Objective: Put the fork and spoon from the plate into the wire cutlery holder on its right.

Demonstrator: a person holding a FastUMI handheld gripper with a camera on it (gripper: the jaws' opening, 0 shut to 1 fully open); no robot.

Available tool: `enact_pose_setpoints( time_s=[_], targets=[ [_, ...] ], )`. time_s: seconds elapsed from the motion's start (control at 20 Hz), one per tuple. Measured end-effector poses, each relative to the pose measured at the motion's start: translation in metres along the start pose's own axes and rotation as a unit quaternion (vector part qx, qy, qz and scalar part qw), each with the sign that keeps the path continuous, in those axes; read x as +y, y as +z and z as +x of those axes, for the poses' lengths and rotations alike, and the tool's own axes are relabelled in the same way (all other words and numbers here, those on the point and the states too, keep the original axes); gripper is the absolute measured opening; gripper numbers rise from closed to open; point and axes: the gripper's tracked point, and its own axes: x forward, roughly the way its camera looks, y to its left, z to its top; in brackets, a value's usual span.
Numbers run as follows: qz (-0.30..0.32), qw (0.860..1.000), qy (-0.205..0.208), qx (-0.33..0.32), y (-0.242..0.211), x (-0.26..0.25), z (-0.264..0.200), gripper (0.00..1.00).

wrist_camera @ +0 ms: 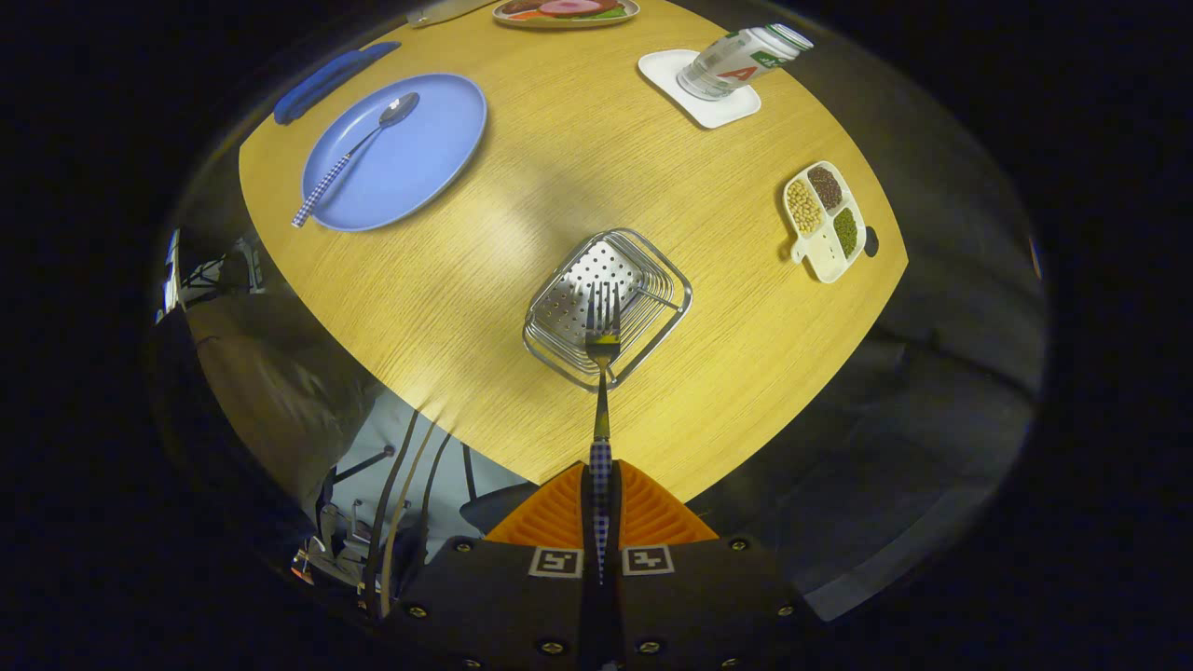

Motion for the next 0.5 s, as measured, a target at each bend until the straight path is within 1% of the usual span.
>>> enact_pose_setpoints(
  time_s=[0.2, 0.4, 0.45, 0.5],
  targets=[
    [0.000, 1.000, 0.017, 0.022, 0.016, 0.000, 0.014, 0.01],
    [-0.007, 0.999, 0.016, 0.035, 0.029, -0.007, 0.027, 0.01],
    [-0.009, 0.999, 0.017, 0.038, 0.031, -0.009, 0.029, 0.05],
    [-0.012, 0.999, 0.017, 0.039, 0.033, -0.010, 0.031, 0.05]
  ],
)
